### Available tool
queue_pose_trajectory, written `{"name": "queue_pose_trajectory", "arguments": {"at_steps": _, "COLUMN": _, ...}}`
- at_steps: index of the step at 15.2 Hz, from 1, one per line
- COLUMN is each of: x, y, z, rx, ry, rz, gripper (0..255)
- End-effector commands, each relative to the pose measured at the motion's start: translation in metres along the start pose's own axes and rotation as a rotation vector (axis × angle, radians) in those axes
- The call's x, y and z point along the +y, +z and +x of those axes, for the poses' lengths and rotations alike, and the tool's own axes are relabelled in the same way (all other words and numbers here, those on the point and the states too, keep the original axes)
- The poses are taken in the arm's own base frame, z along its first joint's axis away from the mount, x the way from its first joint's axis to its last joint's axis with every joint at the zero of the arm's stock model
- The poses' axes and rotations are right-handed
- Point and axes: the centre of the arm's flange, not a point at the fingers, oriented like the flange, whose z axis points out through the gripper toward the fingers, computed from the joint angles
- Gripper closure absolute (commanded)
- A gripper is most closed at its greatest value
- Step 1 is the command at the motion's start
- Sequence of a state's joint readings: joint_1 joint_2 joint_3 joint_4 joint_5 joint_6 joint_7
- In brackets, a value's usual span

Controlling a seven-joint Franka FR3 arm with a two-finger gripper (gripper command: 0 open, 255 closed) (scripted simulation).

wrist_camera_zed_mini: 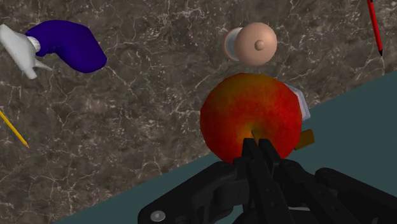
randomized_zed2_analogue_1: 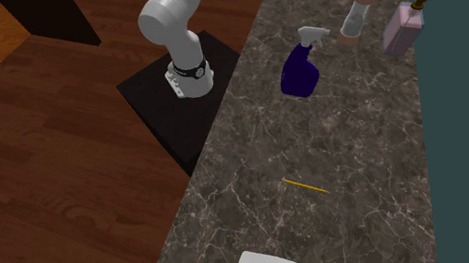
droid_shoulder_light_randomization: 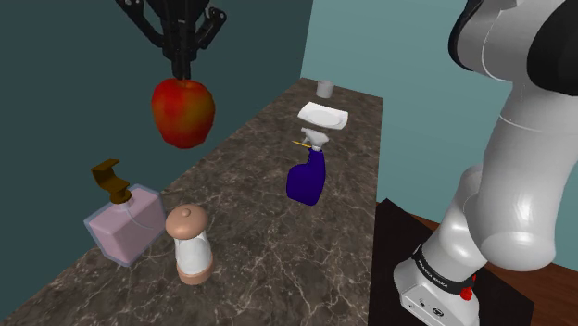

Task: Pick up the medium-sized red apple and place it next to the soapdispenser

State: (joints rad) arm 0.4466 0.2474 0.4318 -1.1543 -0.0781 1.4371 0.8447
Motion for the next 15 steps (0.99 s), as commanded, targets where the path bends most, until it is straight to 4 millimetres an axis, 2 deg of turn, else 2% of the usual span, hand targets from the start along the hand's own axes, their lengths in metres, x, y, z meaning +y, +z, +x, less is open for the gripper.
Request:
{"name": "queue_pose_trajectory", "arguments": {"at_steps": 1, "x": 0.001, "y": 0.011, "z": 0.000, "rx": 0.001, "ry": 0.000, "rz": 0.001, "gripper": 255}}
{"name": "queue_pose_trajectory", "arguments": {"at_steps": 15, "x": 0.005, "y": 0.084, "z": -0.002, "rx": 0.001, "ry": 0.000, "rz": 0.001, "gripper": 255}}
